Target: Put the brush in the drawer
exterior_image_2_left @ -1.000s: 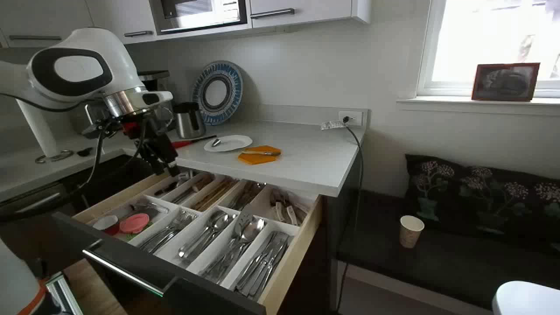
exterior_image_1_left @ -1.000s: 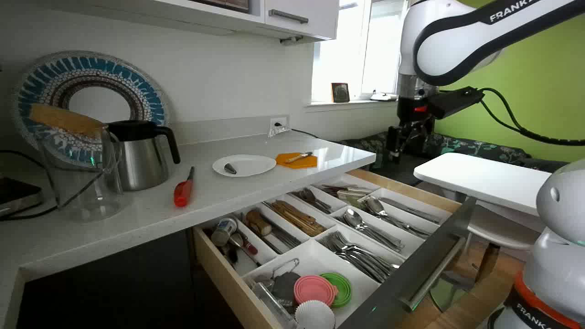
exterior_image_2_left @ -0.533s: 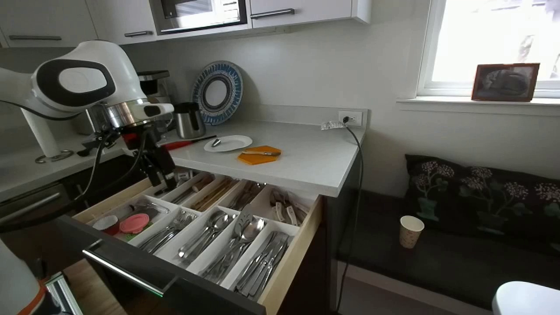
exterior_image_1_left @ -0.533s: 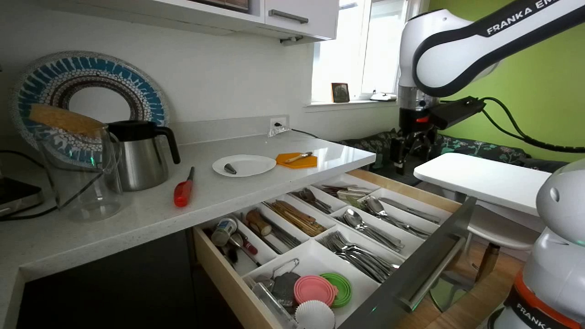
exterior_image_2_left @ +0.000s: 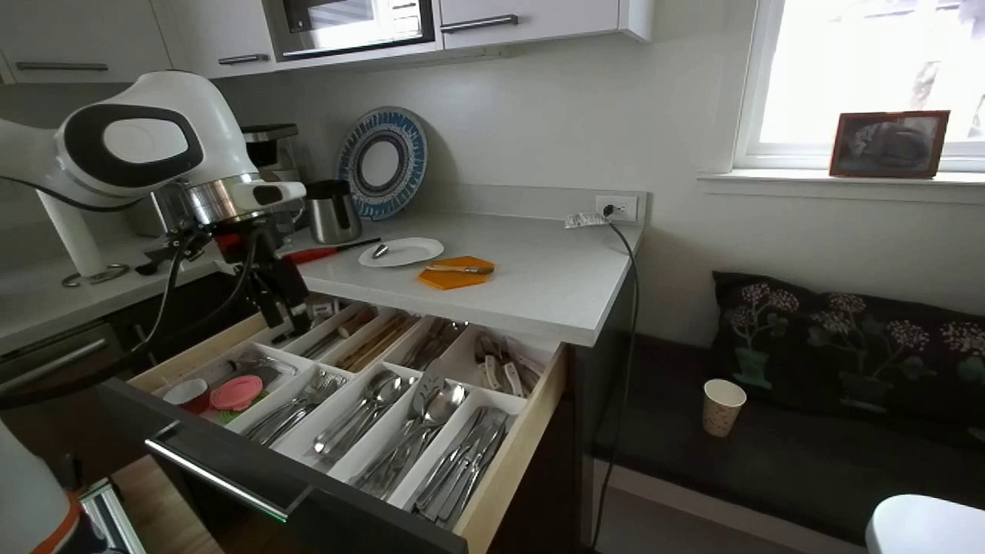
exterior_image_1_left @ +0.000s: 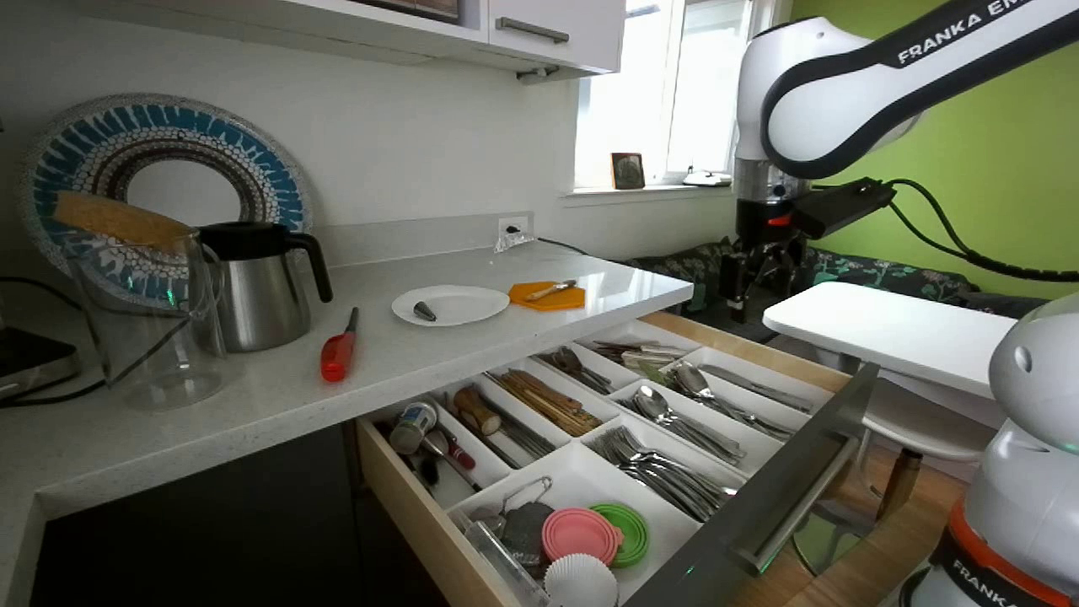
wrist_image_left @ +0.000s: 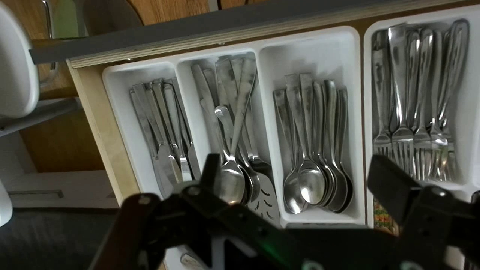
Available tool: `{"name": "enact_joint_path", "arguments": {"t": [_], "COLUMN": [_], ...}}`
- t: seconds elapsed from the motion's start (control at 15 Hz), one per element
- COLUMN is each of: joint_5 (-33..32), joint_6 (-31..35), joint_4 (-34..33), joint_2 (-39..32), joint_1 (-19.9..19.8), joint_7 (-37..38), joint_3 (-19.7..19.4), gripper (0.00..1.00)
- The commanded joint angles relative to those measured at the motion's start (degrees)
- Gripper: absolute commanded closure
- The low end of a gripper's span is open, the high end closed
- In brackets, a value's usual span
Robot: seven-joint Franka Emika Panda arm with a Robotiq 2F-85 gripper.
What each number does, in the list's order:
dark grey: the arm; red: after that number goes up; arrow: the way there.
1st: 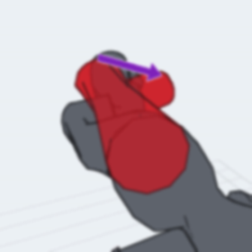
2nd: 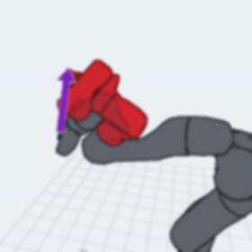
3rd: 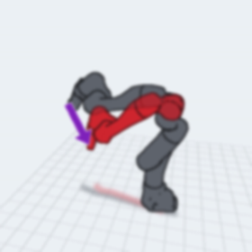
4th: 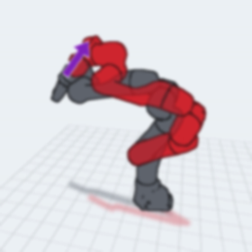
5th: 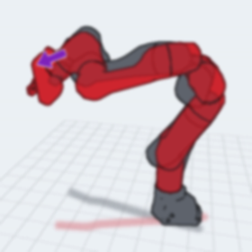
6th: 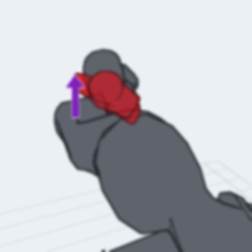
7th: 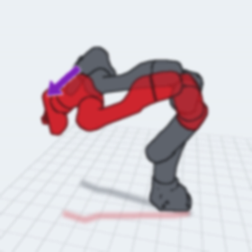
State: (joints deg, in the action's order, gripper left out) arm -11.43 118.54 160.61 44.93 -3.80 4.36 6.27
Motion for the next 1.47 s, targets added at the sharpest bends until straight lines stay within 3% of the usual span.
{"name": "enact_joint_path", "arguments": {"t": [0.0,0.4,0.8,1.2,1.4], "joint_5": [0.7,6.9,9.3,3.0,-4.5], "joint_6": [-3.9,-6.6,-1.7,3.1,3.8], "joint_4": [-4.7,-21.4,-33.8,-43.6,-47.8], "joint_2": [-3.9,-17.1,-30.4,-42.2,-47.0], "joint_1": [0.6,1.0,0.0,1.2,3.0], "joint_7": [3.7,18.8,36.2,58.2,71.0], "joint_3": [1.2,5.6,6.1,5.0,4.1], "gripper": [0.00,0.00,0.00,0.00,0.00]}}
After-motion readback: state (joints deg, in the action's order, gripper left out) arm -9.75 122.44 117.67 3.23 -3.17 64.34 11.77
